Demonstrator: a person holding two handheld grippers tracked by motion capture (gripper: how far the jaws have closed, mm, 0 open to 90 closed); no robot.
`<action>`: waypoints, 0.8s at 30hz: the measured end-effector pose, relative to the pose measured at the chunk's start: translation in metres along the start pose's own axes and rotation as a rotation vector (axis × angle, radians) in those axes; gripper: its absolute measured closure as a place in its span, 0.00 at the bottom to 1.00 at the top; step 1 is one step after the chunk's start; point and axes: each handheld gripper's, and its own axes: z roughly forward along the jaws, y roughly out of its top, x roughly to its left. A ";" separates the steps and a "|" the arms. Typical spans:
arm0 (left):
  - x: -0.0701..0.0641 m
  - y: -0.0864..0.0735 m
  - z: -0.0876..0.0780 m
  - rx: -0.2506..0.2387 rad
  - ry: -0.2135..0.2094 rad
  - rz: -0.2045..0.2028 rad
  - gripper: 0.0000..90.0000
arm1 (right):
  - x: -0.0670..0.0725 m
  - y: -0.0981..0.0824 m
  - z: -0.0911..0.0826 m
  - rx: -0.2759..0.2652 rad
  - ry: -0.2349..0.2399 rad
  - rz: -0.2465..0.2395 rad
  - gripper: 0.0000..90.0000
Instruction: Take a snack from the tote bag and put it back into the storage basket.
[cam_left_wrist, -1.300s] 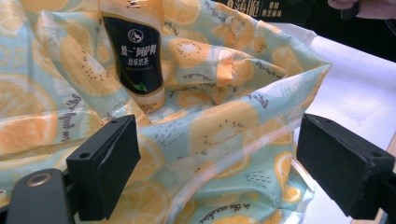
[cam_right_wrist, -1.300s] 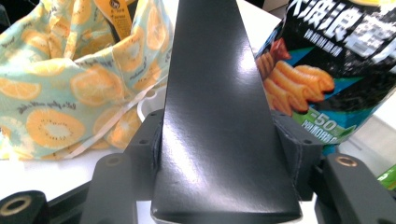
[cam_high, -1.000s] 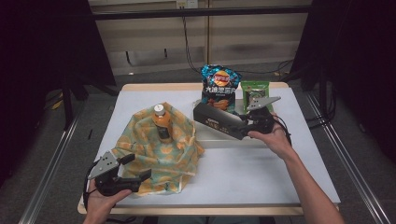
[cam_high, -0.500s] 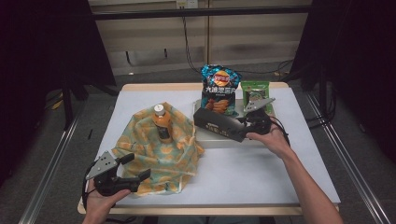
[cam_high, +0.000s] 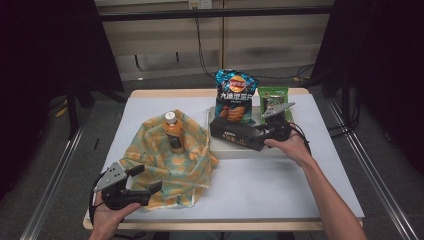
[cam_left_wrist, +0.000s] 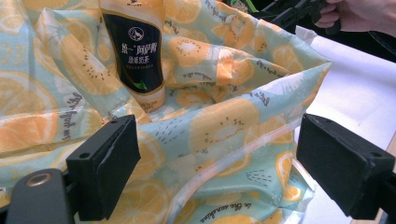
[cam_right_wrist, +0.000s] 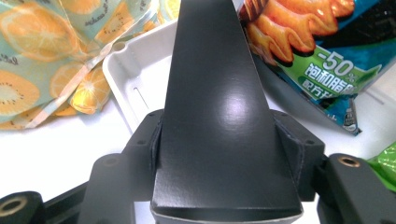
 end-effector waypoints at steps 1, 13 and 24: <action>0.000 0.000 0.000 0.006 0.001 0.007 0.14 | -0.001 0.000 0.000 -0.004 0.002 0.003 0.46; 0.001 -0.001 -0.001 0.007 0.005 0.002 0.14 | -0.007 -0.004 0.002 0.000 -0.034 0.010 0.41; 0.003 -0.002 0.001 0.020 0.011 0.002 0.14 | -0.013 -0.006 0.000 -0.029 -0.034 0.015 0.38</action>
